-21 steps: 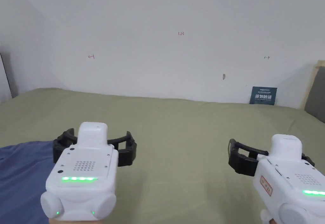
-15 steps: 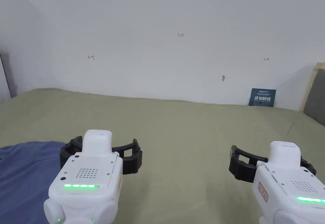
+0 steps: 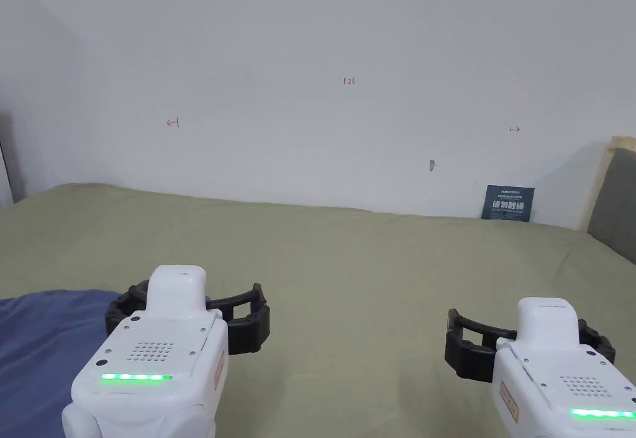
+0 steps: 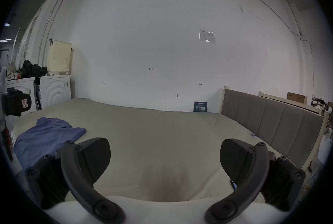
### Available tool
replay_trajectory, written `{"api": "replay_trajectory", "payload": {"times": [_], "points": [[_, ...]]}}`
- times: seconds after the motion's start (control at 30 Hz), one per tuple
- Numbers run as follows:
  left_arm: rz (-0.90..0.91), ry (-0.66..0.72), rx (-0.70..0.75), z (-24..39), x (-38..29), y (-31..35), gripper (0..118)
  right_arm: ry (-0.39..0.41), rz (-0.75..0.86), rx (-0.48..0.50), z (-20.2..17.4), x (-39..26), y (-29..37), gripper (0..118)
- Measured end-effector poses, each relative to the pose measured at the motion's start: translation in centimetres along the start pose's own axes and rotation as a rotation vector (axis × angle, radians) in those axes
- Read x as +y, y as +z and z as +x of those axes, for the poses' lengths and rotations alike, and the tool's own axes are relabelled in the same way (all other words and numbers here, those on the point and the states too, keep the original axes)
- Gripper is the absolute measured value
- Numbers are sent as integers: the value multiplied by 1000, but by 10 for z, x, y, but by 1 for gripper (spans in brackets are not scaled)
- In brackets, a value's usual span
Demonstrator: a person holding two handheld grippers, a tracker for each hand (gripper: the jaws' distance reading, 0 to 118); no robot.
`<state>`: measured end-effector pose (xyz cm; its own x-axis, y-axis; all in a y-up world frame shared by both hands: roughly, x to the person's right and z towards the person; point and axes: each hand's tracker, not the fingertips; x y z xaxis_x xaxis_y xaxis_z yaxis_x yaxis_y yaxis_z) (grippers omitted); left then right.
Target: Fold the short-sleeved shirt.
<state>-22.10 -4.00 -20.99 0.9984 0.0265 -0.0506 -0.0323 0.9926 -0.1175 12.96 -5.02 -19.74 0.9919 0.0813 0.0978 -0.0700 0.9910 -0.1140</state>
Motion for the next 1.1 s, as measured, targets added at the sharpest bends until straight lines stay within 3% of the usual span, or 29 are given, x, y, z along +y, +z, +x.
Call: {"api": "replay_trajectory", "payload": {"times": [0.2, 0.43, 0.5, 0.53, 0.57, 0.6, 0.63, 0.67, 0.73, 0.8, 0.9, 0.97, 1.1], "points": [[23, -33, -4, 4, 5, 0, 118, 10, 12, -7, 2, 4, 1, 118], [19, 30, -5, 1, 10, -1, 118, 8, 23, 8, 6, 8, 4, 117], [12, 19, 9, 2, 9, 0, 118, 24, 5, 11, 5, 9, 4, 109], [6, -1, 34, 4, 7, 2, 118, 29, -1, 12, 5, 9, 5, 89], [-1, -23, 43, 5, 6, 3, 107, 33, 2, 13, 5, 9, 7, 34], [-5, -25, 20, 5, 5, 4, 75, 43, 5, 10, 4, 9, 8, 0], [2, -30, -11, 4, 3, 6, 13, 64, -1, -2, 2, 8, 6, 0], [14, -45, 27, 7, 1, 6, 0, 91, -15, -24, 2, 1, 5, 0], [28, -44, 96, 9, -1, 6, 0, 66, -11, 7, 5, -6, 5, 0], [-2, 26, 22, 1, 2, 8, 0, 67, -19, 13, 3, -5, 6, 0], [-44, 12, 55, -13, -1, 7, 0, 74, -23, 32, -5, -5, 4, 0], [-40, 7, 104, -30, 1, 16, 0, 44, -21, 89, -22, 6, 4, 0], [-38, 20, 230, -78, 3, 46, 0, 59, 0, 230, -79, 20, -1, 0]]}}
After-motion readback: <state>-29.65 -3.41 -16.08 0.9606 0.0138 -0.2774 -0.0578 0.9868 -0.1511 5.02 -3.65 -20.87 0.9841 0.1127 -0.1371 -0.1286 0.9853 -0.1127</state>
